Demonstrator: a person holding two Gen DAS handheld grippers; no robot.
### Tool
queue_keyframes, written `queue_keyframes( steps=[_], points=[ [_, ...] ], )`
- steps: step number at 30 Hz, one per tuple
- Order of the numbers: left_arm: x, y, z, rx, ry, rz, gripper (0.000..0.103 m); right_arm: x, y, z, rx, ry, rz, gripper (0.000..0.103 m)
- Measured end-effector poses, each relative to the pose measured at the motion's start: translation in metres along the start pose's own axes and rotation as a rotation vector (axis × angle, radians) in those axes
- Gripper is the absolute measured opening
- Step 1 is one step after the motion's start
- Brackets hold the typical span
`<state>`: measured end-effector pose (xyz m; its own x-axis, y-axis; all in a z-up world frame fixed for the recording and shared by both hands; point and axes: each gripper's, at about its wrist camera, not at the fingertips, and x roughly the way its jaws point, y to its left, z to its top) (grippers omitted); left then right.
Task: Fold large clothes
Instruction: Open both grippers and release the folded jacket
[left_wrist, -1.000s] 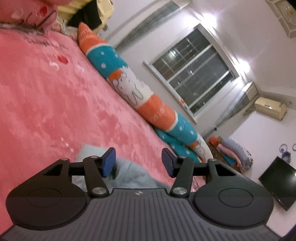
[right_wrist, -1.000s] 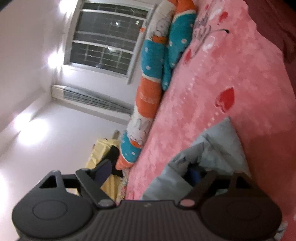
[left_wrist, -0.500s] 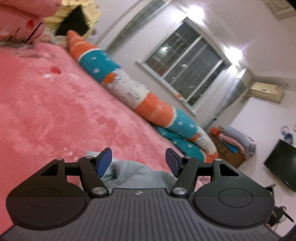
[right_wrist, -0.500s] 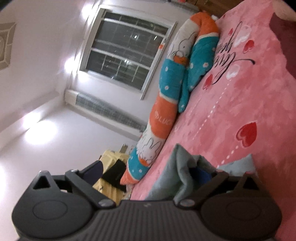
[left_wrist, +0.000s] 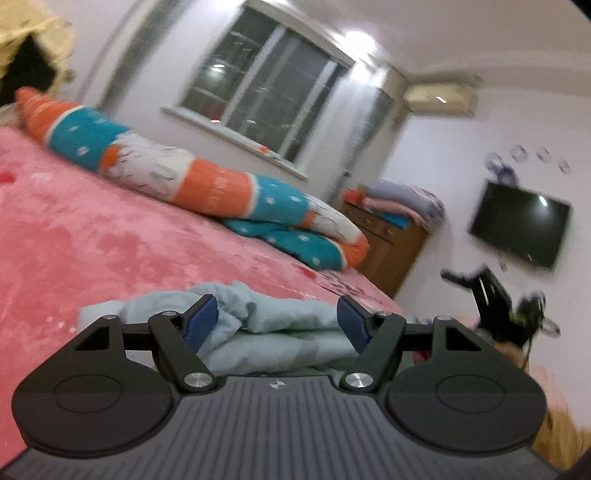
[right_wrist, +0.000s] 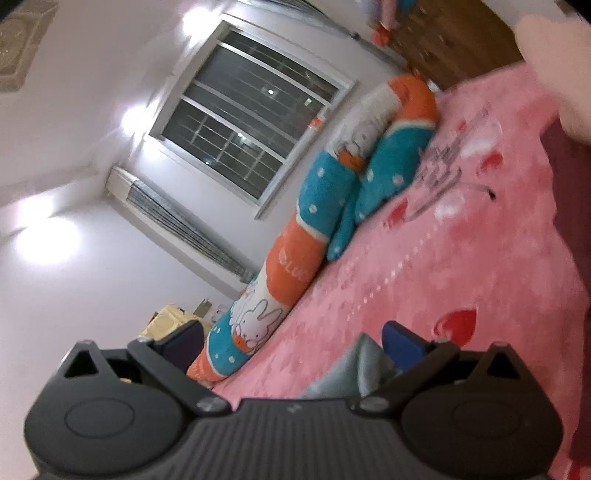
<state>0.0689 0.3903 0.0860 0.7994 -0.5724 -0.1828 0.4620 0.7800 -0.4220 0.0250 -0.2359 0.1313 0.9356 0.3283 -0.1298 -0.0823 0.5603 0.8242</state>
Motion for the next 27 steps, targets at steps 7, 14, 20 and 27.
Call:
queue_keyframes(
  steps=[7,14,20,27],
  points=[
    [-0.004,-0.011,0.007,0.018,-0.04,-0.168,0.097,-0.009,0.023,0.004,-0.114,-0.02,-0.015,0.102],
    [0.036,-0.014,-0.018,0.079,0.167,-0.161,0.097,0.002,0.047,-0.011,-0.244,0.115,-0.02,0.102],
    [0.053,-0.012,-0.021,0.089,0.174,-0.053,0.096,0.006,0.078,-0.035,-0.359,0.252,0.019,0.102],
    [0.046,-0.007,-0.01,0.111,-0.034,0.227,0.097,0.015,0.1,-0.061,-0.417,0.499,0.203,0.102]
  ],
)
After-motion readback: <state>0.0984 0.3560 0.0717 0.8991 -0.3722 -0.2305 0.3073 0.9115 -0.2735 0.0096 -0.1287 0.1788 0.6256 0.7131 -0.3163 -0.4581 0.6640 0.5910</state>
